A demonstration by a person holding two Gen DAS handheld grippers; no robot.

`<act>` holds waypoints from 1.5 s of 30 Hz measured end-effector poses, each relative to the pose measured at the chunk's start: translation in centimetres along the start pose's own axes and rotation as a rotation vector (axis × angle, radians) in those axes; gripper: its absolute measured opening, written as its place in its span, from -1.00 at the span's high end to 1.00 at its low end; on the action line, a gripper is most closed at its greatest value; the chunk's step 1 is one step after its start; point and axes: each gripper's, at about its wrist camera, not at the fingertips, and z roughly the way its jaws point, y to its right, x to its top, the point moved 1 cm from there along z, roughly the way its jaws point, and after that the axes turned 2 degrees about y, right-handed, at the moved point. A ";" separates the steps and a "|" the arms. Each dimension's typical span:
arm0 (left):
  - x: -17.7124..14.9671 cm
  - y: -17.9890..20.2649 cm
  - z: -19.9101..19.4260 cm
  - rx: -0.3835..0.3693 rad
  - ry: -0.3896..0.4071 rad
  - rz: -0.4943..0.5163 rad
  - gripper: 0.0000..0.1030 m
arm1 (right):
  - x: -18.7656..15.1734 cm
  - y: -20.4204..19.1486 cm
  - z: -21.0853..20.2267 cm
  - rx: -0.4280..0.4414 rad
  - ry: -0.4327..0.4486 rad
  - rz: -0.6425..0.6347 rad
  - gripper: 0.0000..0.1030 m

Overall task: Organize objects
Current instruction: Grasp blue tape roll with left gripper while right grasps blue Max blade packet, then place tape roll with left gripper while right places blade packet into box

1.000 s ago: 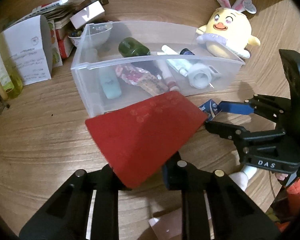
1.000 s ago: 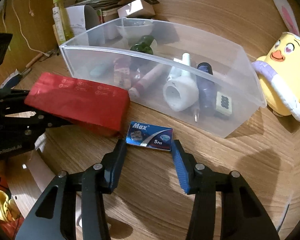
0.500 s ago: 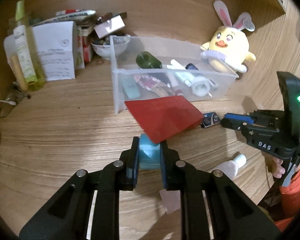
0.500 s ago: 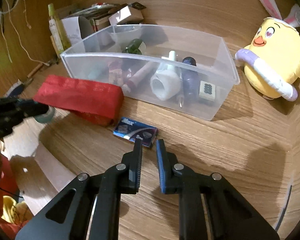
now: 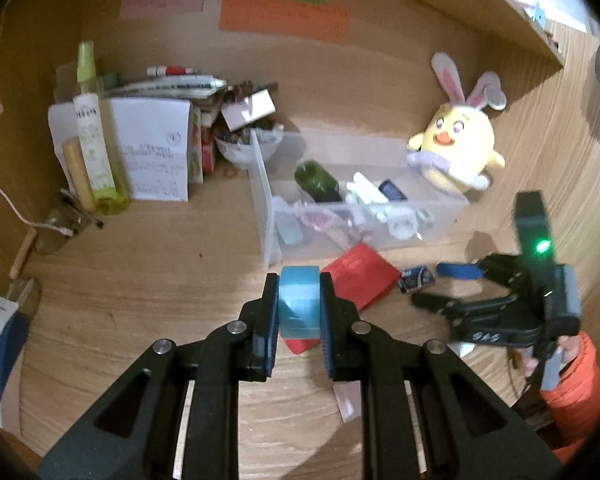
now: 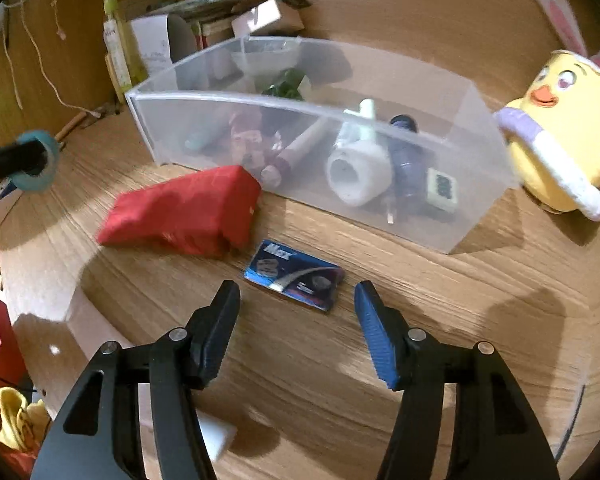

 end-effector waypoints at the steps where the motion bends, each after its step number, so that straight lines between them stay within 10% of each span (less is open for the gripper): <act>1: 0.2 0.0 -0.1 0.000 0.006 0.003 0.66 | 0.1 -0.3 0.4 -0.005 -0.006 -0.010 -0.14; 31: 7.8 1.5 11.2 -0.008 -0.065 0.014 0.66 | 5.3 3.6 -6.5 -0.057 0.234 0.085 0.07; 45: 8.0 1.2 13.3 0.007 -0.080 0.034 0.56 | 9.9 5.2 -0.6 -0.072 0.129 0.120 0.07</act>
